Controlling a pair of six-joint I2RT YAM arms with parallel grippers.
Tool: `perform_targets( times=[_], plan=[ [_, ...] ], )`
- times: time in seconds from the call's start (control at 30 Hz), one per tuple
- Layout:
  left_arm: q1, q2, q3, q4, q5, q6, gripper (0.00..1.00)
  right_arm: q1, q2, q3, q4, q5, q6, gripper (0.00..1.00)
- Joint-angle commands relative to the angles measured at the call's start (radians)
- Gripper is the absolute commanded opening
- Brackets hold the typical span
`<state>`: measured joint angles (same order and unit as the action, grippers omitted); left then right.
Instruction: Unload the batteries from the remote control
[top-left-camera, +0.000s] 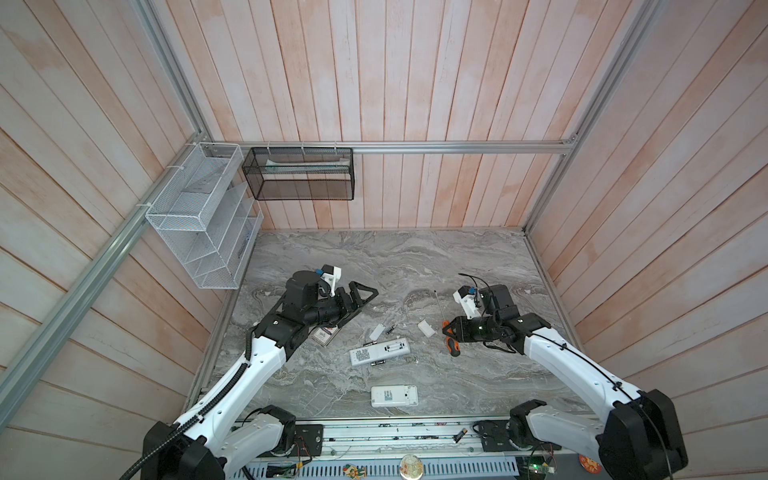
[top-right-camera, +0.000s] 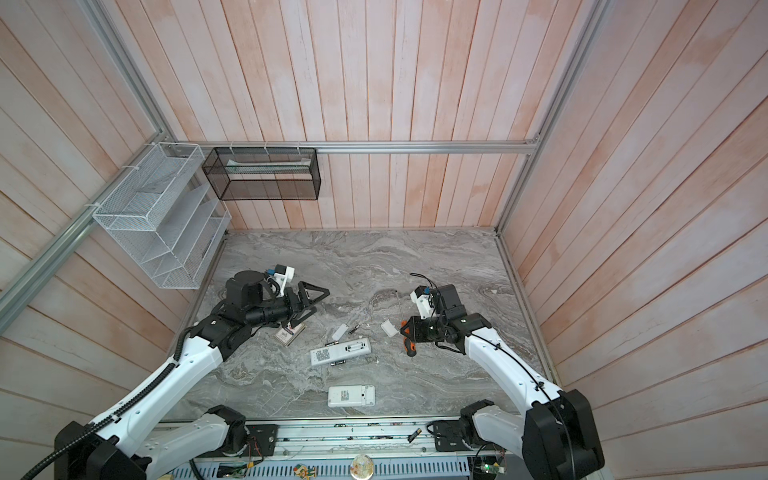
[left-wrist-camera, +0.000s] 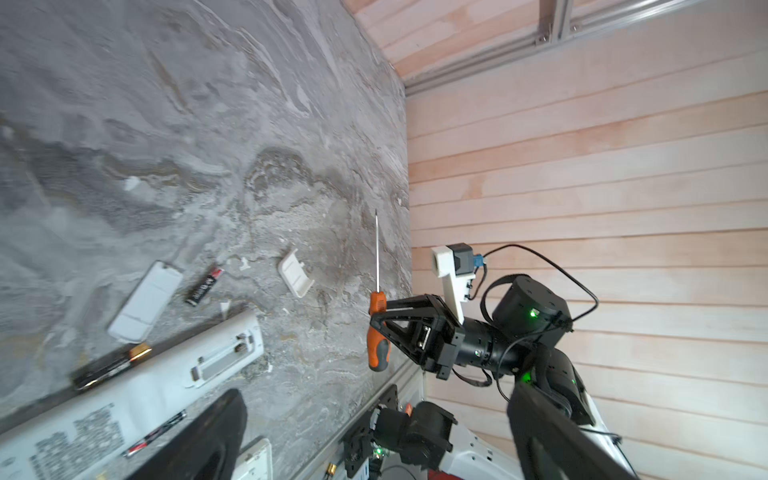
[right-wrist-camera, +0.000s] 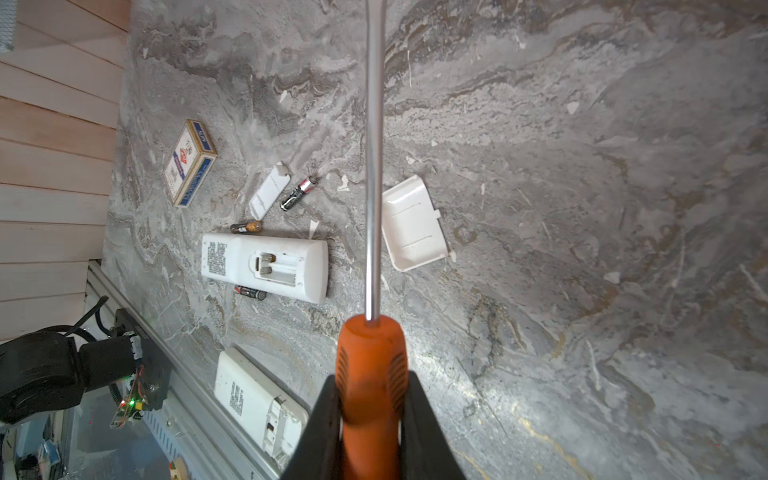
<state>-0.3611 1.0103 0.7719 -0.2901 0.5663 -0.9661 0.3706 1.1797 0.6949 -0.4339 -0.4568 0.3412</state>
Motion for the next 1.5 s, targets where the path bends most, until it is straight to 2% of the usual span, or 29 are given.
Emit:
perform_targets(
  times=[0.0,0.13,0.33,0.43,0.63,0.77,0.87,1.0,1.07,1.13,1.2,1.27,1.37,1.47],
  plan=[
    [0.038,-0.067,-0.052,-0.072,-0.089,-0.002,1.0,-0.012,0.046,-0.025,0.07,0.004,-0.002,0.19],
    [0.091,-0.127,-0.069,-0.159,-0.166,0.004,1.0,-0.025,0.129,-0.049,0.103,-0.01,-0.02,0.2],
    [0.15,-0.187,-0.077,-0.248,-0.207,0.036,1.0,-0.036,0.206,-0.061,0.139,-0.002,-0.036,0.22],
    [0.154,-0.214,-0.083,-0.283,-0.27,0.036,1.0,-0.042,0.22,-0.067,0.149,0.001,-0.036,0.28],
    [0.156,-0.275,-0.098,-0.279,-0.357,0.042,1.0,-0.064,0.209,-0.073,0.137,0.022,-0.046,0.48],
    [0.156,-0.325,-0.105,-0.251,-0.443,0.083,1.0,-0.088,0.165,-0.05,0.097,0.034,-0.06,0.52],
    [0.157,-0.375,-0.108,-0.227,-0.557,0.134,1.0,-0.131,0.087,-0.009,0.08,0.052,-0.082,0.56],
    [0.156,-0.427,-0.12,-0.147,-0.72,0.259,1.0,-0.228,-0.049,0.031,0.148,0.084,-0.128,0.59],
    [0.156,-0.437,-0.137,-0.083,-0.793,0.34,1.0,-0.277,-0.125,0.012,0.244,0.095,-0.148,0.61],
    [0.156,-0.44,-0.164,-0.003,-0.858,0.434,1.0,-0.32,-0.198,-0.038,0.364,0.119,-0.18,0.68],
    [0.157,-0.438,-0.209,0.101,-0.913,0.555,1.0,-0.332,-0.274,-0.13,0.503,0.225,-0.216,0.81],
    [0.157,-0.43,-0.268,0.231,-0.948,0.685,1.0,-0.338,-0.327,-0.23,0.644,0.317,-0.237,0.86],
    [0.157,-0.388,-0.373,0.432,-0.999,0.831,1.0,-0.368,-0.322,-0.306,0.769,0.378,-0.265,0.88],
    [0.182,-0.304,-0.461,0.603,-0.966,0.878,1.0,-0.418,-0.246,-0.326,0.854,0.346,-0.288,0.89]
  ],
)
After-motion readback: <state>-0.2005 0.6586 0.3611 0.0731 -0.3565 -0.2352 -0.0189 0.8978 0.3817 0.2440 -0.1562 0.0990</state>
